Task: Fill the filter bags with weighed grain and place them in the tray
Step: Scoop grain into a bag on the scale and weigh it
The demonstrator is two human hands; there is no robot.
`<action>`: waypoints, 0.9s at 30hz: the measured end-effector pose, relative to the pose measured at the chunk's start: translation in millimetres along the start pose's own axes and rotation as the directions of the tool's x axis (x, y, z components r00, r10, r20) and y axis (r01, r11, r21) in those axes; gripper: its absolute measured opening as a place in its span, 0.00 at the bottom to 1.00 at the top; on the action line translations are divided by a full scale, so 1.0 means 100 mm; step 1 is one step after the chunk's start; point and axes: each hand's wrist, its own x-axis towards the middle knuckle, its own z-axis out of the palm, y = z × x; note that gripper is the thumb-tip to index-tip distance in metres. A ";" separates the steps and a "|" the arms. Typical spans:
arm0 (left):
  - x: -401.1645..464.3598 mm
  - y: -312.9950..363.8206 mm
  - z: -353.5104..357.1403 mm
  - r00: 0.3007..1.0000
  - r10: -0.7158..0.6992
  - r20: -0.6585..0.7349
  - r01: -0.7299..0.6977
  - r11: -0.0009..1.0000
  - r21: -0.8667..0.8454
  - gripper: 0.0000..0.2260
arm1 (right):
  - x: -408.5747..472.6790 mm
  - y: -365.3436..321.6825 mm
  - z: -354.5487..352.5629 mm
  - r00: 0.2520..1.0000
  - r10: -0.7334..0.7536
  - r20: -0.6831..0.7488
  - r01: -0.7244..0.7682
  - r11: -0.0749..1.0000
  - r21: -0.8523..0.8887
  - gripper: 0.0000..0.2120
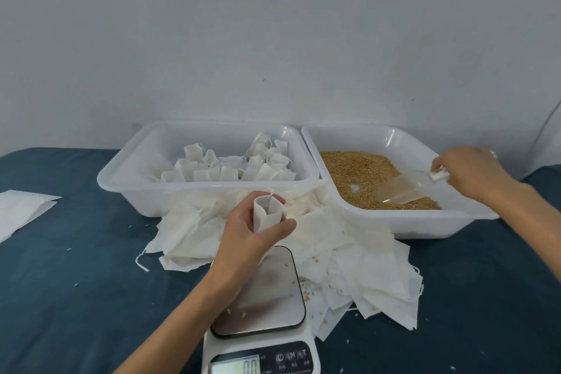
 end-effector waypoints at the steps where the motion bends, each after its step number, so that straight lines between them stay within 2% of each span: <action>1: 0.01 0.00 -0.01 1.000 0.008 -0.002 -0.008 1.000 0.006 0.13 | -0.02 -0.04 0.00 1.000 -0.030 -0.007 0.030 1.000 -0.005 0.21; 3: 0.01 0.00 -0.01 1.000 0.017 -0.003 -0.017 1.000 0.021 0.12 | -0.04 -0.16 0.01 0.993 -0.116 -0.037 0.116 0.993 0.023 0.21; 5: 0.01 -0.01 -0.02 1.000 0.017 0.001 -0.017 0.999 0.031 0.13 | -0.05 -0.29 0.04 0.982 -0.187 -0.023 0.188 0.972 0.138 0.20; 8: 0.01 -0.03 -0.02 1.000 0.008 0.010 -0.008 0.999 0.031 0.13 | -0.01 -0.40 0.10 0.967 -0.250 0.049 0.221 0.919 0.326 0.18; 12: 0.01 -0.04 -0.02 1.000 -0.004 0.012 0.003 1.000 0.018 0.13 | 0.02 -0.40 0.16 0.950 -0.305 0.064 0.242 0.852 0.464 0.15; 16: 0.02 -0.05 -0.02 1.000 -0.004 0.006 0.004 1.000 0.020 0.13 | -0.02 -0.29 0.19 0.973 -0.227 0.042 0.159 0.792 0.589 0.13; 19: 0.02 -0.04 -0.02 1.000 -0.004 0.000 0.004 1.000 0.019 0.13 | -0.07 -0.20 0.21 0.985 -0.166 0.048 0.103 0.787 0.608 0.09; 22: 0.01 -0.06 -0.01 1.000 -0.005 0.007 0.005 0.999 0.031 0.14 | -0.12 -0.14 0.22 0.991 -0.123 0.047 0.058 0.728 0.683 0.08; 27: 0.01 -0.07 -0.01 1.000 -0.009 0.001 0.009 0.999 0.039 0.14 | -0.22 -0.14 0.21 0.991 -0.123 0.054 0.041 0.657 0.753 0.08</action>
